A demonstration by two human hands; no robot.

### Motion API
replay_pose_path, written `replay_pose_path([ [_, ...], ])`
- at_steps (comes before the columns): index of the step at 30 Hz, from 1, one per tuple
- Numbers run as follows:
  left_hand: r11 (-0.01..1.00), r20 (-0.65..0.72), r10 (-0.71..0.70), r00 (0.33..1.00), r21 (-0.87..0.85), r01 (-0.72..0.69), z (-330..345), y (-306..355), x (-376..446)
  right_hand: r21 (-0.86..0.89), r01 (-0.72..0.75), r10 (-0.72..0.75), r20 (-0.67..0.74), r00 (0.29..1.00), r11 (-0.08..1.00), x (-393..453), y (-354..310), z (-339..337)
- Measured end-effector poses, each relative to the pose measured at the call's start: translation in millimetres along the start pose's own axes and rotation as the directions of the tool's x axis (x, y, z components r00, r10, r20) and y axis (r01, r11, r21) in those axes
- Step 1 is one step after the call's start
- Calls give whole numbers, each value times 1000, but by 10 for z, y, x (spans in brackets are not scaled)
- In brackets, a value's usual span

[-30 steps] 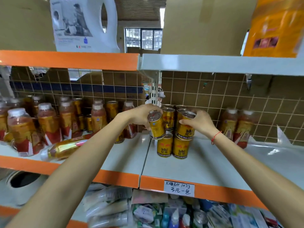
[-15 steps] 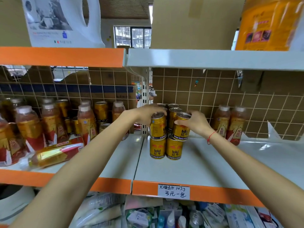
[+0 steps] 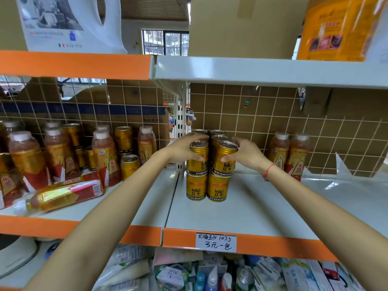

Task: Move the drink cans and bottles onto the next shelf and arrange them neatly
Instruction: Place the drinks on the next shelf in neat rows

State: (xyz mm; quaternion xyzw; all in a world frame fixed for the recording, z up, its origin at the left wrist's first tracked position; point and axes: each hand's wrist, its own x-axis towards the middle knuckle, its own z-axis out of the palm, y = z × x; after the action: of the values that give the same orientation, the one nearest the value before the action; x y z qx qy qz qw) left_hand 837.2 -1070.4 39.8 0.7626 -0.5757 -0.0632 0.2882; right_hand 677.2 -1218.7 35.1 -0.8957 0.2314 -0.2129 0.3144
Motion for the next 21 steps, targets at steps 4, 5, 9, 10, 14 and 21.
replay_pose_path([
  [4, 994, -78, -31, 996, -109, 23, 32, -45, -64, 39, 63, -61, -52, 997, 997, -30, -42, 128],
  [5, 989, -116, -51, 992, -142, 34, 65, -69, -80, 42, 69, -67, -50, 997, 997, -33, -52, 148],
  [9, 967, -216, -159, 963, -228, 109, 222, -153, -170, 50, 68, -66, -37, 997, 996, -41, -44, 155],
  [10, 963, -226, -166, 960, -246, 109, 262, -154, -200, 64, 64, -62, -27, 998, 996, -50, -37, 150],
  [14, 944, -287, -188, 939, -316, 93, 446, -168, -266, 180, 9, -15, 31, 999, 984, -115, 45, 243],
  [21, 938, -400, -262, 878, -321, 133, 734, -135, -283, 263, -3, 24, -74, 997, 965, -189, 213, 526],
])
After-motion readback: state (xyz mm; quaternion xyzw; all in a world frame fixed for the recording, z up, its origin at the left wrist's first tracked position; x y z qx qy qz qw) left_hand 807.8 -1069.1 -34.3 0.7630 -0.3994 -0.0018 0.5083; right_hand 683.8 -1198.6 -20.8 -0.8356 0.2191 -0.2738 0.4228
